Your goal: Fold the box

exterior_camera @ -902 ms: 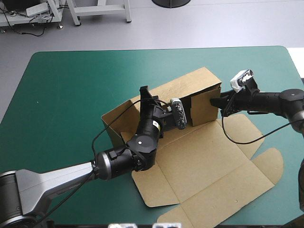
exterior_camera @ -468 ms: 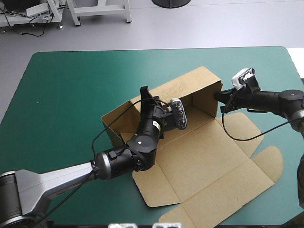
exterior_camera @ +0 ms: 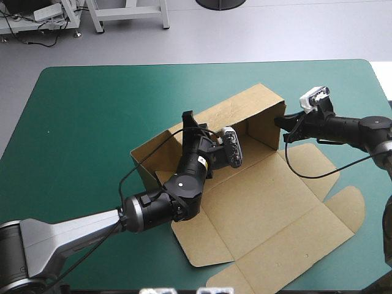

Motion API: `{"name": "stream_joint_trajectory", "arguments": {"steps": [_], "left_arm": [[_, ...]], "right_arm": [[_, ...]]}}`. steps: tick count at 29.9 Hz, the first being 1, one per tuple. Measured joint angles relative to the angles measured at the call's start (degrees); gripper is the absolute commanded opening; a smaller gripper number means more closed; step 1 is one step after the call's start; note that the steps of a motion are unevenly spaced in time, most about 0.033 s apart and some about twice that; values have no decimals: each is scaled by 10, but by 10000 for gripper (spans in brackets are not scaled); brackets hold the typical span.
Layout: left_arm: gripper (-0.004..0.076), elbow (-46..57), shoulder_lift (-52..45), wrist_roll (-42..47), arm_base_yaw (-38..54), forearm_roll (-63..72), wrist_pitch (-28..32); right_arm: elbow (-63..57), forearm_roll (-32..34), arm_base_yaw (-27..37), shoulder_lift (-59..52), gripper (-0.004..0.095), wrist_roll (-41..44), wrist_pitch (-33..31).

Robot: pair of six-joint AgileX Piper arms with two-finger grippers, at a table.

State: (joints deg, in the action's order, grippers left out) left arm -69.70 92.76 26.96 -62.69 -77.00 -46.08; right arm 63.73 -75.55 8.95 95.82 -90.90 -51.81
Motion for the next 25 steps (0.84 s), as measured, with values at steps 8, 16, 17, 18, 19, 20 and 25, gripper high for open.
{"name": "stream_joint_trajectory", "arguments": {"steps": [8, 16, 17, 18, 19, 20, 25], "left_arm": [[316, -9, 1, 28, -3, 4, 36], [334, -10, 1, 102, -20, 4, 63], [322, -11, 1, 113, -26, 2, 63], [309, -11, 1, 121, -33, -3, 63], [290, -11, 1, 126, -39, -7, 62], [267, -11, 1, 128, -49, -18, 59], [129, -14, 0, 130, -92, -43, 28]], "right_arm": [[0, -2, -1, 2, 0, 2, -15], [0, 2, -1, 2, -1, 22, -19], [0, 5, -1, 2, -1, 28, -19], [0, 8, -1, 2, -1, 33, -18], [0, 11, -1, 2, -1, 39, -18], [0, 11, -1, 2, -1, 43, -17], [1, 11, -1, 2, -1, 66, -13]]}}
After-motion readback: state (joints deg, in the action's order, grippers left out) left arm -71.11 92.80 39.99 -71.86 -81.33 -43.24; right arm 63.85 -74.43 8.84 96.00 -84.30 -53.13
